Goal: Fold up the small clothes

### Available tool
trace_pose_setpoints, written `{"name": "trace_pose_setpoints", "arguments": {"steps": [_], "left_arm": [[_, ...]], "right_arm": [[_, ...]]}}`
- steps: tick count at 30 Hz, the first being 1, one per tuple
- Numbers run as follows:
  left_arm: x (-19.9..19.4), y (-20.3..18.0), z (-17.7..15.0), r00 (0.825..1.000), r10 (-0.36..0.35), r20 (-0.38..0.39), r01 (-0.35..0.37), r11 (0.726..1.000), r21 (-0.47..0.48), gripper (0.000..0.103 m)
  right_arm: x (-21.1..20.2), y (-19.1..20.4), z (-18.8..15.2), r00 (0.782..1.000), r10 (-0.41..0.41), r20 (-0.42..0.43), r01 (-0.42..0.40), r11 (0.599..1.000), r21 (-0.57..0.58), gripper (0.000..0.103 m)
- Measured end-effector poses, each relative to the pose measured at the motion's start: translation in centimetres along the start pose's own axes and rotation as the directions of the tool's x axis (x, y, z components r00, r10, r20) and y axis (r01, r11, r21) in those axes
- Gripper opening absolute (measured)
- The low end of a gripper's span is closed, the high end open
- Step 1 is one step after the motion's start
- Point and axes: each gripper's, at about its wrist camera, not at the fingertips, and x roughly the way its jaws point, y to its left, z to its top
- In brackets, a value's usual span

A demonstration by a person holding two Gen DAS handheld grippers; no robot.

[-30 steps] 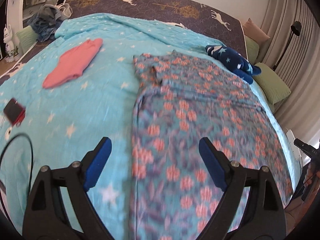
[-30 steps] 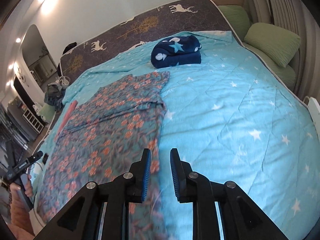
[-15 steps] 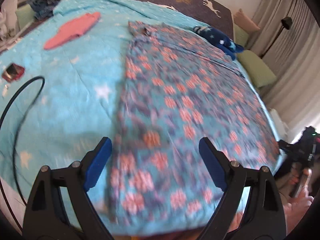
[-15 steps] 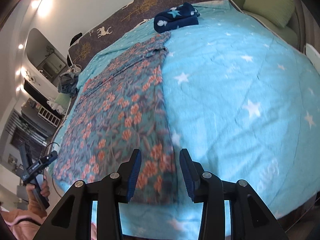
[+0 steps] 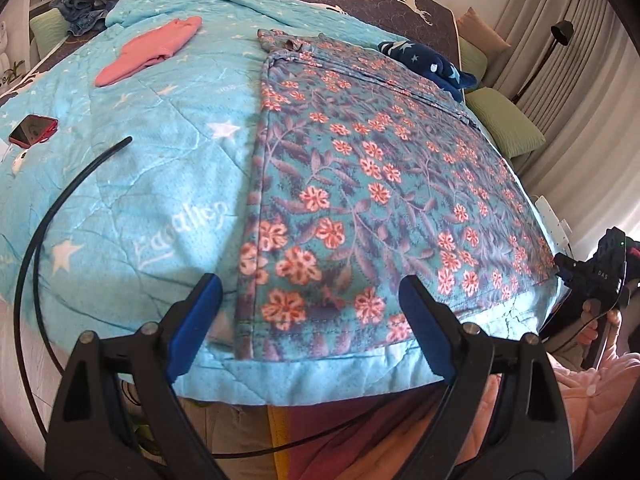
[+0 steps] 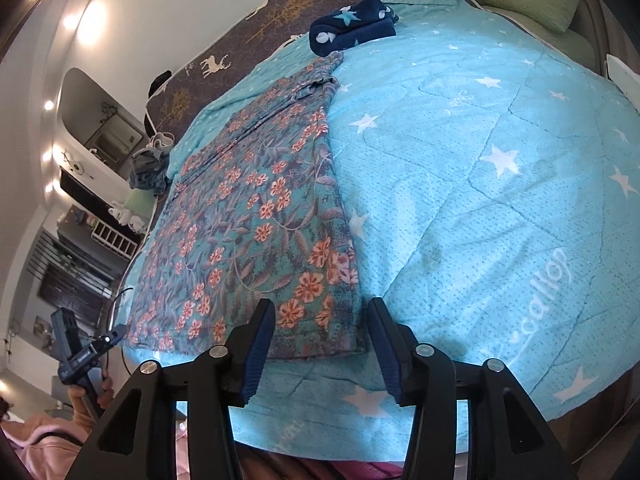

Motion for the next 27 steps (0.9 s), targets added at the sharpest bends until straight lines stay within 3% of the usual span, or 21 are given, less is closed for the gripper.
{"name": "trace_pose_setpoints", "arguments": {"steps": [2,4,7,10,12,14,16,17,18,19,23,27], "left_arm": [[-0.1,0.1,0.0,0.999,-0.036,0.005,0.036,0.999,-0.015,0.090],[-0.3,0.2,-0.2,0.993,-0.117,0.004,0.117,0.992,-0.040,0.090],[-0.5,0.4,-0.3,0.990,-0.138,0.000,0.138,0.989,-0.047,0.078],[-0.5,1.4,-0.2,0.990,-0.142,0.003,0.141,0.986,-0.083,0.054],[-0.4,2.6,0.0,0.982,-0.187,0.017,0.187,0.971,-0.151,0.014],[0.3,3.2,0.1,0.973,-0.231,0.011,0.229,0.953,-0.199,0.012],[0.6,2.7,0.1,0.976,-0.218,0.012,0.216,0.959,-0.185,0.012],[0.6,2.2,0.1,0.978,-0.206,0.013,0.205,0.965,-0.165,0.012],[0.5,1.7,0.2,0.980,-0.201,0.016,0.201,0.968,-0.147,0.012],[0.3,1.4,0.4,0.979,-0.201,0.019,0.202,0.970,-0.138,0.011],[-1.1,0.1,1.7,0.978,-0.202,0.058,0.206,0.975,-0.084,0.011],[-2.8,-0.8,4.1,0.965,-0.229,0.123,0.236,0.971,-0.040,0.011]], "right_arm": [[0.1,0.1,0.0,1.000,-0.002,0.006,0.002,1.000,0.000,0.051],[-0.1,0.3,-0.2,1.000,0.000,0.023,0.000,1.000,-0.005,0.051],[0.0,0.5,-0.4,1.000,0.003,0.030,-0.002,1.000,-0.018,0.052],[0.4,0.1,-0.3,0.999,0.021,0.031,-0.021,1.000,0.002,0.052],[0.9,0.0,0.0,0.999,0.036,0.016,-0.036,0.999,0.004,0.052],[1.7,0.0,0.3,0.999,0.038,-0.003,-0.038,0.999,0.009,0.052],[1.8,0.2,0.6,0.999,0.051,0.001,-0.051,0.998,0.021,0.048],[1.8,0.2,0.9,0.999,0.050,-0.001,-0.050,0.998,0.024,0.041],[1.9,0.3,1.1,0.999,0.045,-0.014,-0.044,0.999,0.029,0.012],[2.0,0.2,1.2,0.999,0.046,-0.025,-0.045,0.998,0.042,0.006],[1.2,0.4,1.8,0.994,0.109,0.009,-0.109,0.992,0.070,0.006],[-0.8,1.4,3.5,0.975,0.208,0.080,-0.212,0.976,0.048,0.006]]}}
